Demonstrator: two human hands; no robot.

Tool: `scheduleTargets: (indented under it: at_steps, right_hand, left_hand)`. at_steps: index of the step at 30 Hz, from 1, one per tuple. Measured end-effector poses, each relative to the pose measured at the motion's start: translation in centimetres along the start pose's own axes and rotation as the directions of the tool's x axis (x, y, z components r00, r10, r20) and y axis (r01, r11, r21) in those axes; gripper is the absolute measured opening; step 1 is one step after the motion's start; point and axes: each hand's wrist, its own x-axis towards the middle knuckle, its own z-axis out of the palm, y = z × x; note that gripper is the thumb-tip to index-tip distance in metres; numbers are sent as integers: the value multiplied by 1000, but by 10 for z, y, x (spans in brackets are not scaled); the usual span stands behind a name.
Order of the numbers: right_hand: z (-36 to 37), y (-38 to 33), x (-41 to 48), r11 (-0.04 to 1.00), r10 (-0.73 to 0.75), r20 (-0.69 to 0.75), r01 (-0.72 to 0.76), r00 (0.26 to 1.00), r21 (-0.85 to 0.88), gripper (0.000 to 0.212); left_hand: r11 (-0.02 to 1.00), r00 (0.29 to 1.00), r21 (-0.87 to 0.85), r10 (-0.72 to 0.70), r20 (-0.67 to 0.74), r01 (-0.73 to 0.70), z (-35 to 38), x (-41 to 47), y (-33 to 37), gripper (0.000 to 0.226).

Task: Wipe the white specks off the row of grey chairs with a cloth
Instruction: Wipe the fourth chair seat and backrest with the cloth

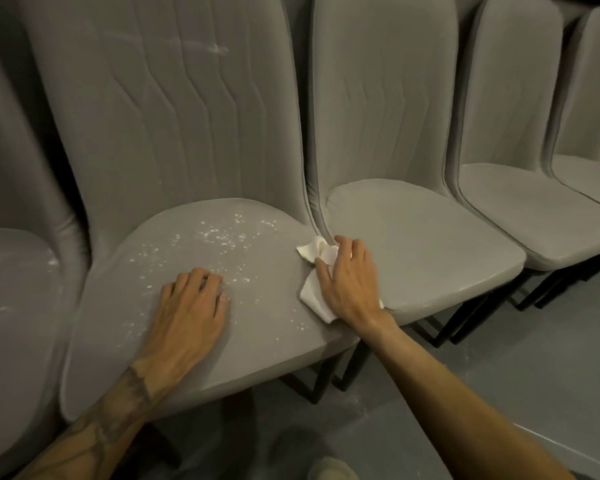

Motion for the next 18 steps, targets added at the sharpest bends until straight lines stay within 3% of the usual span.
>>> scheduleTargets:
  at_steps: [5,8,10,13,18]
  right_hand:
    - [12,13,9,970,-211,67,218,975,-110,35]
    - [17,11,17,959,-282,58,283,958,-19,29]
    - [28,10,16,963,-268,103,266,958,31,24]
    - [44,0,33,956,-272,123,283,954,-78,25]
    - [56,-45,66,987,-154,49,152,987,43,11]
  left_hand:
    - [992,994,64,-111,-11,111,-10,10,-30,41]
    - [984,986,70,-165,1,165,-19,9,-44,48]
    - [981,984,85,-178,26,175,-23,7,-54,54]
    - [975,976,82,-212,42,208,-29,8,-67,65]
    - [966,966,36,-257,-4,257,-27,17,-89,57]
